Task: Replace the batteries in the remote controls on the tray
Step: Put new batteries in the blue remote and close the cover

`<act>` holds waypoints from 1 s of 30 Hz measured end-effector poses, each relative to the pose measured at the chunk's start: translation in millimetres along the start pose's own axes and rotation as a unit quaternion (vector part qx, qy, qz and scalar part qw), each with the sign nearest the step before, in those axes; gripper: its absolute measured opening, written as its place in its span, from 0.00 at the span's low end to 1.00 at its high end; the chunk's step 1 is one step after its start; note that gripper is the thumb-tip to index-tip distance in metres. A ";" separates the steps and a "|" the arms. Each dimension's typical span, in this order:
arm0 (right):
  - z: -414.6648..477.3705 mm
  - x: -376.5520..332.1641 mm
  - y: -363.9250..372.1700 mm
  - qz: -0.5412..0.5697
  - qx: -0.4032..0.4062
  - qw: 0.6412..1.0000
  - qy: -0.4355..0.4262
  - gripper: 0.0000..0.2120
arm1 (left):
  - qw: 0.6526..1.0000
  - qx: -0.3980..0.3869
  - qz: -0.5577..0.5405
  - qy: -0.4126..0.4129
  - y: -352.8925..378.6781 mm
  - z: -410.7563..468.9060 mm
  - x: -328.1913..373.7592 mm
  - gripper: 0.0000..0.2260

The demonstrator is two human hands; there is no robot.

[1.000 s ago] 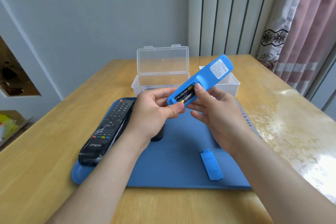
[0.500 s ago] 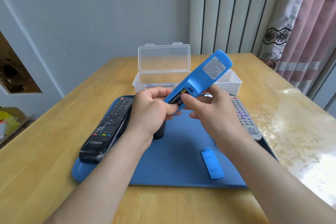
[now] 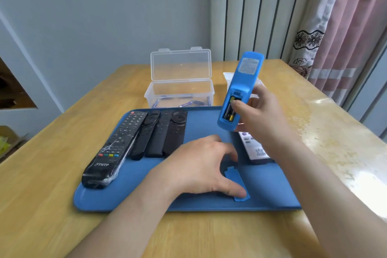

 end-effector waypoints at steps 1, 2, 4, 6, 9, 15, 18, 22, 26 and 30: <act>-1.1 1.1 3.4 -0.006 -0.006 1.000 0.003 0.09 | 1.000 -0.003 0.000 0.010 1.4 1.1 1.2 0.24; -1.4 2.6 6.3 -0.004 -0.010 1.000 0.009 0.08 | 1.000 0.002 -0.013 0.021 1.1 1.8 1.9 0.23; -2.1 4.3 9.8 0.013 -0.017 1.000 0.023 0.07 | 0.998 0.009 -0.044 0.032 -0.5 2.6 2.0 0.21; -3.6 4.9 10.6 0.053 -0.021 0.997 0.047 0.05 | 0.996 0.020 -0.089 0.023 -3.3 2.5 -1.8 0.19; -9.4 3.7 11.6 0.157 -0.035 0.981 0.109 0.03 | 0.972 0.042 -0.230 0.027 -17.3 -1.7 -5.6 0.13; -13.3 1.6 18.9 0.242 -0.103 0.953 0.150 0.06 | 0.828 0.268 -0.492 0.021 -66.5 -13.2 -38.9 0.08; -18.9 -4.5 31.4 0.270 -0.191 0.934 0.135 0.15 | 0.806 0.318 -0.500 -0.007 -65.2 -12.0 -50.5 0.07; -21.6 -3.4 40.9 0.267 -0.228 0.928 0.124 0.19 | 0.798 0.345 -0.494 -0.015 -62.3 -10.7 -51.3 0.07; -22.4 1.2 43.3 0.255 -0.226 0.929 0.142 0.15 | 0.789 0.340 -0.511 -0.010 -62.0 -9.9 -50.6 0.07; -23.5 2.9 44.1 0.292 -0.225 0.914 0.168 0.10 | 0.783 0.256 -0.566 0.039 -61.3 -9.4 -45.6 0.12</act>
Point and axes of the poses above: each hand's wrist, its own z-axis towards the middle knuckle, its own y-axis out of the palm, x = y × z, the point moved 6 cm from there along z, towards the middle knuckle, and after that the axes turned 1 degree about x, right-handed, at the moved point
